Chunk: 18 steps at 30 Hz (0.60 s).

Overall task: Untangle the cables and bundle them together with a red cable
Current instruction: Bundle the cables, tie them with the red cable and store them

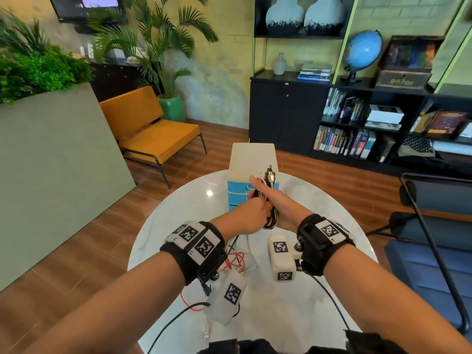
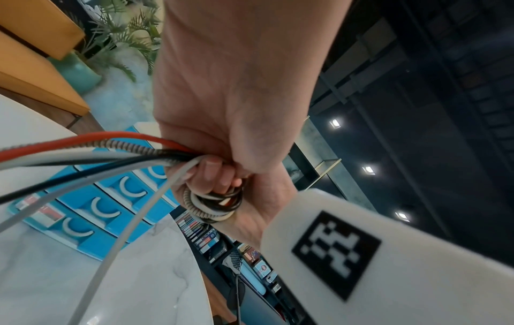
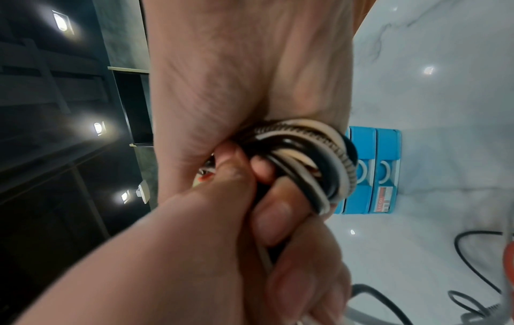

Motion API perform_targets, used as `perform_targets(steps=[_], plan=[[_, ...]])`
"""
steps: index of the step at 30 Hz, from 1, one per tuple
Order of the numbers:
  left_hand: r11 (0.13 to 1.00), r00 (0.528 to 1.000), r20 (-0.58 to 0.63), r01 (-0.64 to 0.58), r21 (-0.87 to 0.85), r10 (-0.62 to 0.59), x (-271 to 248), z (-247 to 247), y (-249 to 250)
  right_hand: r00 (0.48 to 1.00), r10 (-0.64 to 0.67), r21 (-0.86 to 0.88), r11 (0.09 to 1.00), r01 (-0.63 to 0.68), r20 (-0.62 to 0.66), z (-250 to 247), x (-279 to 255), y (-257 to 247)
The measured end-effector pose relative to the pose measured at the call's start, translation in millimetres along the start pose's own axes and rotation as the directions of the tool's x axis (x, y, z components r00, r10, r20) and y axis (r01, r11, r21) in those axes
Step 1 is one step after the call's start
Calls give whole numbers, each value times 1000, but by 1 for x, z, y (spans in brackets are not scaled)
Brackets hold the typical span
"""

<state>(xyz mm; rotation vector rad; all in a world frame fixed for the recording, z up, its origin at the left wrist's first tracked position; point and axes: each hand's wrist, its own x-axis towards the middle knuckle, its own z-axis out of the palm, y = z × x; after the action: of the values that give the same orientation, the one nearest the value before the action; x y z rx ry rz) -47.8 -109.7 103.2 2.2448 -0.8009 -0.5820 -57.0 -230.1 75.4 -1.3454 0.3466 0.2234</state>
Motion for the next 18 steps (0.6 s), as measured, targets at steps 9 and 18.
perform_targets(steps=[9, 18], plan=[[993, 986, 130, 101, 60, -108, 0, -12, 2, 989, -100, -51, 994, 95, -113, 3, 6, 8], [1000, 908, 419, 28, 0, -25, -4, -16, -20, 920, -245, 15, 965, 262, -305, 8, 1, -15]])
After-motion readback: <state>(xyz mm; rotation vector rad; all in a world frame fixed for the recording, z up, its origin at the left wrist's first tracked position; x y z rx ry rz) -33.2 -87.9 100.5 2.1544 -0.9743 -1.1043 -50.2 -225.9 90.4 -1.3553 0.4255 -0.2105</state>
